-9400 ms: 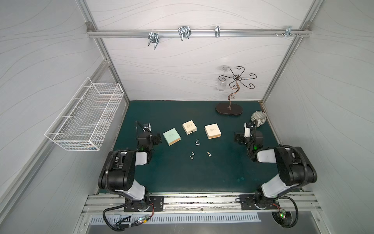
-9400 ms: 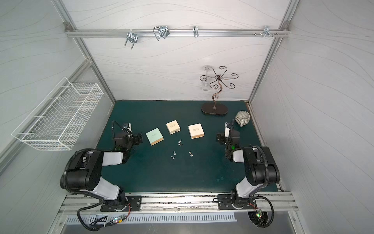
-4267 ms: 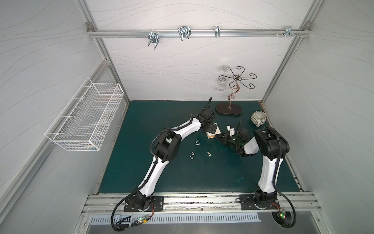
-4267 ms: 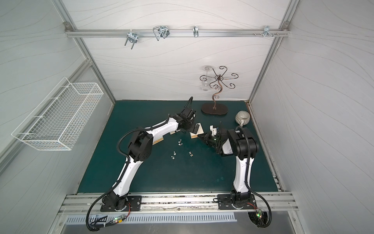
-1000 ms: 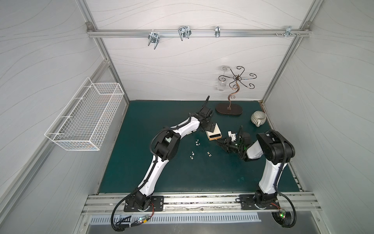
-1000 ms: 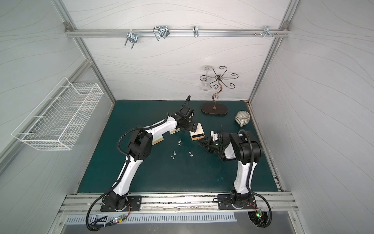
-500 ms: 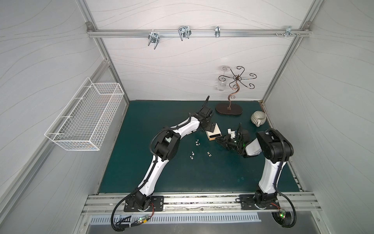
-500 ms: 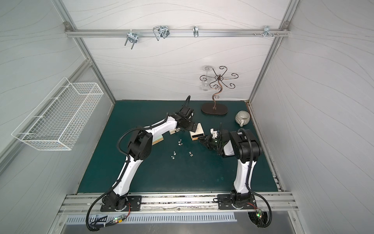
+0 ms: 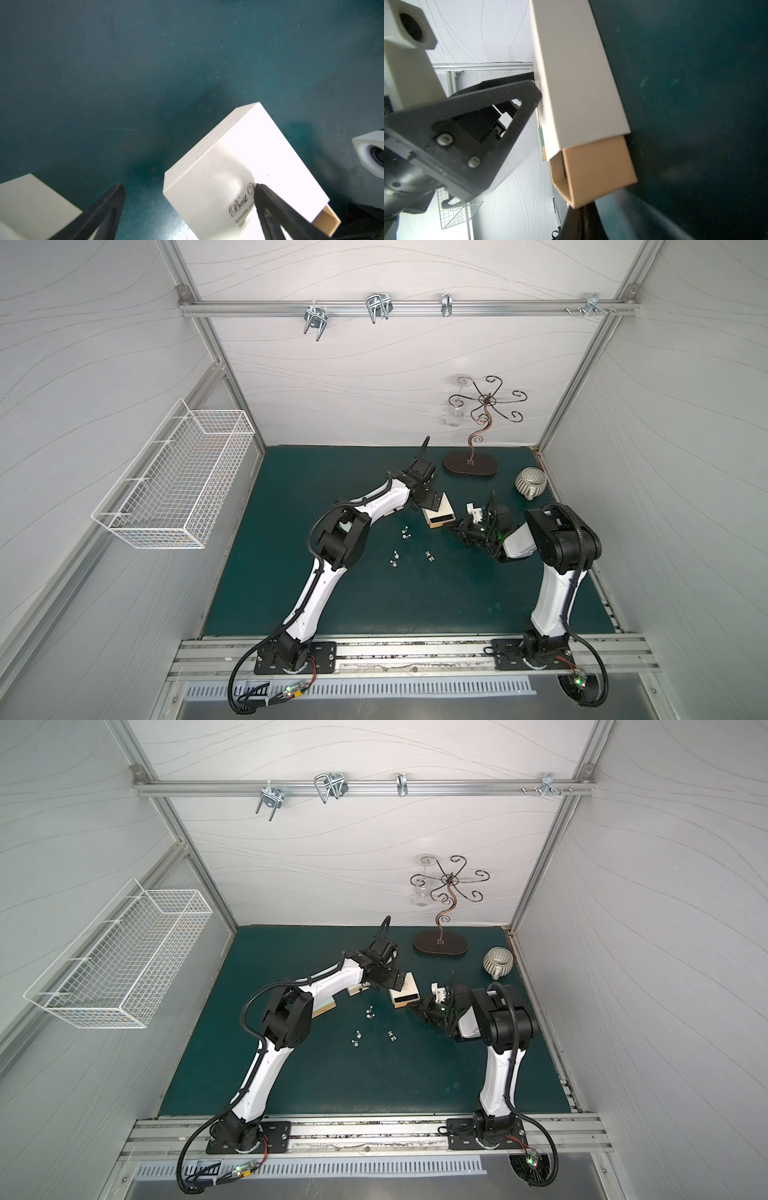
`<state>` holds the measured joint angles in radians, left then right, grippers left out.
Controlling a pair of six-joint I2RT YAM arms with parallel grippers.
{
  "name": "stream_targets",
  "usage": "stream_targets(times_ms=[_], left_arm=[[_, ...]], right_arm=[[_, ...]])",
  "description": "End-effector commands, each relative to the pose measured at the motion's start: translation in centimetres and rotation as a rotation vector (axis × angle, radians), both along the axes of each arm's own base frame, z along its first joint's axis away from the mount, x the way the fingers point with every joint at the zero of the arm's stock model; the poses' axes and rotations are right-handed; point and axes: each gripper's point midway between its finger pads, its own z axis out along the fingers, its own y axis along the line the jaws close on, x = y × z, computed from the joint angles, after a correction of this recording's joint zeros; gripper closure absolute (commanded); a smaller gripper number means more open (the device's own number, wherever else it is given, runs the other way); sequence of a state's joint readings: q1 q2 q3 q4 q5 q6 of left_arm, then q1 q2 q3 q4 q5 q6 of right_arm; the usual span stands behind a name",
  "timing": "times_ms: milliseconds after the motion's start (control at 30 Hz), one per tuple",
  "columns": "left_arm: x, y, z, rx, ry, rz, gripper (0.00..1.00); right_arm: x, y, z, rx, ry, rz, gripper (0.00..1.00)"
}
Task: Place the earrings into the drawer-style jewelry box
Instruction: Open the drawer in the jewelry box.
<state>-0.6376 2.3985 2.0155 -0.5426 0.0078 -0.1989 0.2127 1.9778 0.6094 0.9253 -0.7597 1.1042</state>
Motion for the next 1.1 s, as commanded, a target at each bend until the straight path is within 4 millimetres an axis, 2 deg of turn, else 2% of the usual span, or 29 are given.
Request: stream_targets(times_ms=[0,1067], left_arm=[[-0.5,1.6,-3.6,0.08,0.068,0.021,0.01],[-0.4,2.1,-4.1,0.085,0.077,0.028,0.01]], right_arm=[[-0.5,-0.1,-0.4,-0.008,0.019,-0.011,1.0],[-3.8,-0.9,-0.3,-0.017,0.035,-0.004,1.0]])
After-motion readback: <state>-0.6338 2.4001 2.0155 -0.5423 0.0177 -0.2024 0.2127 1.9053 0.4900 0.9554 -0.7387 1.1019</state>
